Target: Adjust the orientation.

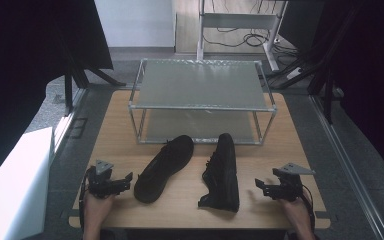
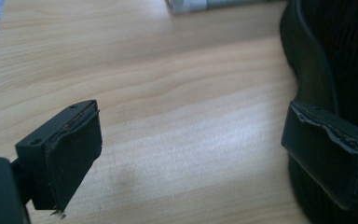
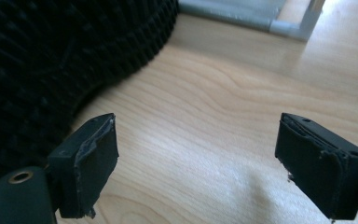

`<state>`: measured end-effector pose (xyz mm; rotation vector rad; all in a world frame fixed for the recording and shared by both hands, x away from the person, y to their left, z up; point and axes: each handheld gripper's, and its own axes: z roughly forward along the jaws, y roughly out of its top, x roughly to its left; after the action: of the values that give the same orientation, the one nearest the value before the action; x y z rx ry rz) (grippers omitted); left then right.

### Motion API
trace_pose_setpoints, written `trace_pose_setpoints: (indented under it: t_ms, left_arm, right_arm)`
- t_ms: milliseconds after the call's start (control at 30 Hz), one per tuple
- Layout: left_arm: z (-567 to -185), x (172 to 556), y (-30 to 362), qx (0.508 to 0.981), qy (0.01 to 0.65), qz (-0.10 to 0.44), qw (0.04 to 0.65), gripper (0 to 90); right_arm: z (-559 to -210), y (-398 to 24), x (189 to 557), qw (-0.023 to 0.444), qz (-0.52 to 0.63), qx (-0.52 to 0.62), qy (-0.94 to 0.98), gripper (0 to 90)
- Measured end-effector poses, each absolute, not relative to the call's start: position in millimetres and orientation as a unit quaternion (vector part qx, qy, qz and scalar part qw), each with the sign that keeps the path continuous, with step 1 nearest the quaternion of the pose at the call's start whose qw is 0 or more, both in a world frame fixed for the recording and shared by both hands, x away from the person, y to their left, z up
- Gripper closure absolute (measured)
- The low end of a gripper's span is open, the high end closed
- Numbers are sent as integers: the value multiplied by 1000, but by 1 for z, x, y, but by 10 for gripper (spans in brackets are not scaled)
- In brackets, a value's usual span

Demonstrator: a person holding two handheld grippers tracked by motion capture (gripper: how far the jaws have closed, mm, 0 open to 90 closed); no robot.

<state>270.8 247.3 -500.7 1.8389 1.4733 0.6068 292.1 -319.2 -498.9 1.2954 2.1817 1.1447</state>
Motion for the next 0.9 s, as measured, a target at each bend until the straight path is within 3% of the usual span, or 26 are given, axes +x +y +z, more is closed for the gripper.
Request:
trace_pose_setpoints:
  t_ms: [267,400,900]
  left_arm:
    - [-499,270,250,688,582,230,367,50]
    - [-500,272,249,680,596,214,370,0]
    - [-502,274,242,698,590,204,350,0]
  right_arm:
    - [-500,-318,292,170,411,459,769,131]
    - [-501,-317,292,168,408,462,769,131]
    - [-503,-316,293,165,403,465,771,134]
